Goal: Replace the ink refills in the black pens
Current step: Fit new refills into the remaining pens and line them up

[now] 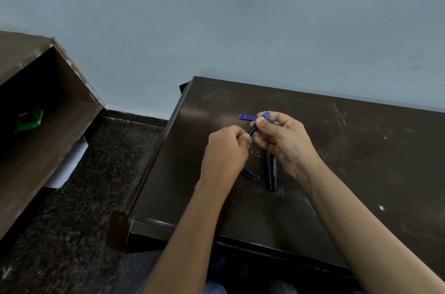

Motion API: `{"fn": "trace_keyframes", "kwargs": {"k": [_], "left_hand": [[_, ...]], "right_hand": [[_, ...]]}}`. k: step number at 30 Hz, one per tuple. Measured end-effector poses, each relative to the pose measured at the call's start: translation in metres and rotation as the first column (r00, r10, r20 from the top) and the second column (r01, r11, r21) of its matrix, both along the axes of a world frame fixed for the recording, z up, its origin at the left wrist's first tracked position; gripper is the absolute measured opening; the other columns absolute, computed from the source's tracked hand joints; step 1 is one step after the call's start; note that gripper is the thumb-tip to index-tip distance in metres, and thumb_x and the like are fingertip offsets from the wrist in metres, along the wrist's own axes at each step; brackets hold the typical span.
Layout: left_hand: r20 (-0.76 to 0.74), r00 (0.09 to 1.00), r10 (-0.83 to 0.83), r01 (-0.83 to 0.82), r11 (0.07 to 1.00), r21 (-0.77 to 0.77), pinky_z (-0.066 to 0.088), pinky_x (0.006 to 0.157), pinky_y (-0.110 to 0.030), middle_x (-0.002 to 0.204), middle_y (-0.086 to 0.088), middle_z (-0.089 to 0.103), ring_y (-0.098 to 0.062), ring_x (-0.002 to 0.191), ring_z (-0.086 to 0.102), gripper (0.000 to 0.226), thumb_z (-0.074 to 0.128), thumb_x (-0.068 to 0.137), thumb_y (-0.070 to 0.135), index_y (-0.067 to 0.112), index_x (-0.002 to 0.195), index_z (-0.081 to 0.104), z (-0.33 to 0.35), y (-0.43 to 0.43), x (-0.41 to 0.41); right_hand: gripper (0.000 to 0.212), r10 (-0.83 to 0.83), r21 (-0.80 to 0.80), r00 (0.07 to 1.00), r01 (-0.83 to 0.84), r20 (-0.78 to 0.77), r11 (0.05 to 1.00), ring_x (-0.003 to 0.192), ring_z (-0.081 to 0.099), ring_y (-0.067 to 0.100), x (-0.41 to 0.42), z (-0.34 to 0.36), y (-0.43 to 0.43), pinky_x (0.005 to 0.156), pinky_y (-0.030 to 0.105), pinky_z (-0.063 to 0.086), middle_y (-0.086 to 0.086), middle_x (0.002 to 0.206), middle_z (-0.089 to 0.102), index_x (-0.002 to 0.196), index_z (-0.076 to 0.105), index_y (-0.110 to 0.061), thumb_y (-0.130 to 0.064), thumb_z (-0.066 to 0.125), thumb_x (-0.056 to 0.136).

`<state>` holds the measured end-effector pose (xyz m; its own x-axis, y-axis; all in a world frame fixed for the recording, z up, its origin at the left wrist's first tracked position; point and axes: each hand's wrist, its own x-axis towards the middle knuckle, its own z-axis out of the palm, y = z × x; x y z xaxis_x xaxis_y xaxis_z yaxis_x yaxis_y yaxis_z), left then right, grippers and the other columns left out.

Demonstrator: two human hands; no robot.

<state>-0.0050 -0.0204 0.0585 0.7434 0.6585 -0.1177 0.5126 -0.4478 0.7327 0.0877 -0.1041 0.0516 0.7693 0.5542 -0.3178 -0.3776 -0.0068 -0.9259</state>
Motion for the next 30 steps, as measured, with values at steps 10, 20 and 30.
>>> {"fn": "trace_keyframes", "kwargs": {"k": [10, 20, 30], "left_hand": [[-0.022, 1.000, -0.014, 0.013, 0.998, -0.054, 0.052, 0.078, -0.026, 0.096, -0.007, 0.070, -0.017, 0.086, 0.067, 0.025, 0.043, 0.097, 0.019, 0.011, 0.100, 0.067, 0.000, -0.001, 0.001], [0.079, 0.997, 0.001, -0.005, 0.998, 0.055, 0.040, 0.060, -0.012, 0.085, -0.003, 0.071, -0.009, 0.075, 0.063, 0.021, 0.058, 0.092, 0.023, 0.012, 0.101, 0.072, 0.002, -0.001, -0.004], [0.047, 0.990, 0.135, -0.141, 0.975, 0.172, 0.032, 0.051, -0.010, 0.081, 0.007, 0.058, -0.004, 0.065, 0.050, 0.017, 0.055, 0.093, 0.022, 0.014, 0.101, 0.067, -0.001, 0.004, -0.005]], "right_hand": [[0.007, 0.022, -0.005, 1.000, -0.022, 0.016, 1.000, 0.064, 0.066, 0.010, 0.000, -0.001, -0.001, 0.071, 0.027, 0.058, 0.009, 0.085, 0.071, 0.094, 0.068, -0.009, -0.010, 0.066, 0.087], [0.022, 0.032, -0.047, 0.992, -0.027, 0.122, 0.999, 0.060, 0.057, 0.013, 0.002, -0.006, -0.001, 0.067, 0.027, 0.049, 0.005, 0.060, 0.066, 0.061, 0.071, -0.015, -0.021, 0.072, 0.083], [0.038, 0.664, -0.813, 0.614, -0.061, 0.427, 0.579, 0.103, 0.060, 0.021, -0.013, -0.044, -0.001, 0.090, 0.039, 0.052, 0.005, 0.113, 0.064, 0.117, 0.059, -0.016, -0.027, 0.070, 0.082]]}}
